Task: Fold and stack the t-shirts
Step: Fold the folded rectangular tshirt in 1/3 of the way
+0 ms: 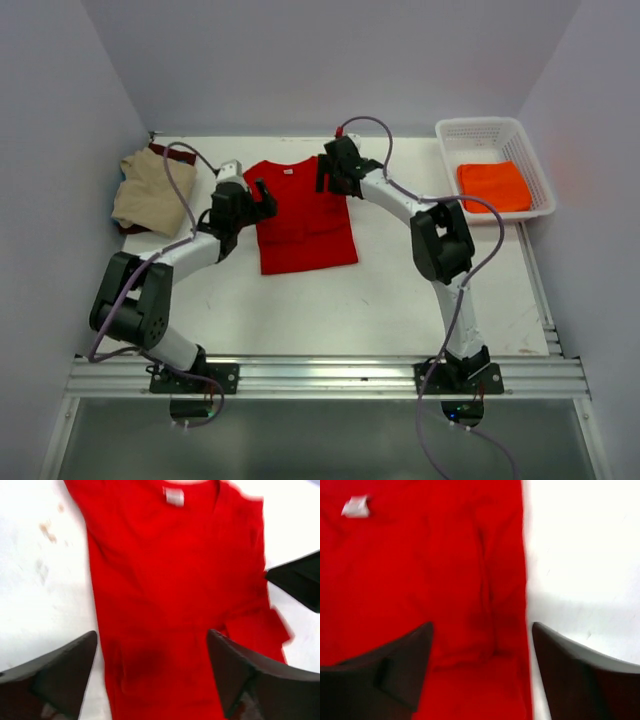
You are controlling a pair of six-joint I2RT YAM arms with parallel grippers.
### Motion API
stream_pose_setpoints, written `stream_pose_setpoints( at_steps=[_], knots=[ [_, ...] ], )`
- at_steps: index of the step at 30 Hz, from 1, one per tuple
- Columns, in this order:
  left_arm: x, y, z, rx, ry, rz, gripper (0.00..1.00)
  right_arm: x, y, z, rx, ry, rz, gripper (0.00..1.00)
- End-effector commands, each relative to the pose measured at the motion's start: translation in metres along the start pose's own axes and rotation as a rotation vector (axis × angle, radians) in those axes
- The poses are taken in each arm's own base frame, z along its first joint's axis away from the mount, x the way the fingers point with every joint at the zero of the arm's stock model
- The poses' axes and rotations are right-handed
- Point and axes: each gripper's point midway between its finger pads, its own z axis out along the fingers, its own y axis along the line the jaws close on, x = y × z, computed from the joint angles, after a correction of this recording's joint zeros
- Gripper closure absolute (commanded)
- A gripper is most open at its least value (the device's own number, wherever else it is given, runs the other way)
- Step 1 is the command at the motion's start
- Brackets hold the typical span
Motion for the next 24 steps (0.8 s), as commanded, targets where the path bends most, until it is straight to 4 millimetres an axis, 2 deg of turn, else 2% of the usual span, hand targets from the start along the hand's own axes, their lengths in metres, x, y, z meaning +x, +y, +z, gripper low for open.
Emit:
stream_pose_setpoints(
  at_steps=[1, 2, 3, 5, 6, 7, 8, 9, 10, 11, 12, 13, 14, 16, 17, 18, 20, 21, 23, 24],
  knots=[
    [-0.095, 0.002, 0.0, 0.019, -0.22, -0.081, 0.0, -0.06, -0.023, 0.004, 0.147, -0.092, 0.029, 0.1],
    [-0.117, 0.001, -0.003, 0.023, -0.248, -0.089, 0.0, -0.067, -0.024, 0.001, 0.147, -0.103, 0.035, 0.02],
    [-0.133, 0.011, -0.009, 0.002, -0.274, -0.093, 0.0, -0.078, -0.022, -0.004, 0.137, -0.135, 0.041, 0.01],
    [-0.141, 0.013, -0.017, -0.015, -0.269, -0.074, 0.0, -0.074, -0.026, -0.014, 0.129, -0.149, 0.029, 0.01],
    [-0.145, 0.01, -0.026, -0.001, -0.286, -0.08, 0.0, -0.094, -0.02, -0.035, 0.086, -0.224, 0.052, 0.01],
    [-0.143, 0.004, -0.031, 0.035, -0.283, -0.085, 0.0, -0.074, -0.03, -0.031, 0.099, -0.192, 0.04, 0.01],
    [-0.134, 0.004, -0.034, 0.058, -0.285, -0.095, 0.0, -0.072, -0.032, -0.036, 0.096, -0.203, 0.04, 0.01],
    [-0.135, -0.003, -0.043, 0.097, -0.296, -0.097, 0.0, -0.085, -0.028, -0.056, 0.064, -0.254, 0.054, 0.01],
    [-0.128, -0.008, -0.046, 0.133, -0.275, -0.097, 0.0, -0.062, -0.036, -0.053, 0.072, -0.22, 0.041, 0.01],
    [-0.118, -0.008, -0.051, 0.14, -0.249, -0.099, 0.0, -0.063, -0.031, -0.06, 0.03, -0.24, 0.046, 0.01],
    [-0.112, -0.009, -0.053, 0.15, -0.232, -0.098, 0.0, -0.066, -0.029, -0.075, -0.002, -0.26, 0.049, 0.01],
    [-0.102, -0.012, -0.056, 0.176, -0.2, -0.093, 0.0, -0.046, -0.032, -0.074, -0.014, -0.225, 0.036, 0.03],
    [-0.088, -0.011, -0.057, 0.187, -0.171, -0.092, 0.0, -0.04, -0.026, -0.077, -0.066, -0.206, 0.032, 0.05],
    [-0.063, -0.019, -0.059, 0.221, -0.095, -0.084, 0.0, -0.025, -0.019, -0.082, -0.132, -0.174, 0.025, 0.25],
    [-0.053, -0.024, -0.06, 0.239, -0.066, -0.081, 0.0, -0.016, -0.008, -0.084, -0.2, -0.136, 0.017, 0.52],
    [-0.046, -0.028, -0.06, 0.259, -0.048, -0.081, 0.03, -0.008, -0.005, -0.085, -0.227, -0.11, 0.018, 1.0],
    [-0.027, -0.034, -0.06, 0.3, -0.005, -0.074, 0.11, 0.011, 0.003, -0.085, -0.286, -0.047, 0.043, 1.0],
    [-0.018, -0.036, -0.058, 0.31, 0.021, -0.072, 0.2, 0.016, 0.021, -0.089, -0.398, -0.03, 0.052, 1.0],
    [-0.005, -0.043, -0.058, 0.359, 0.058, -0.08, 0.27, 0.042, 0.035, -0.083, -0.484, 0.066, 0.093, 1.0],
    [0.001, -0.044, -0.056, 0.374, 0.08, -0.085, 0.35, 0.05, 0.048, -0.089, -0.57, 0.111, 0.101, 1.0]
  ],
)
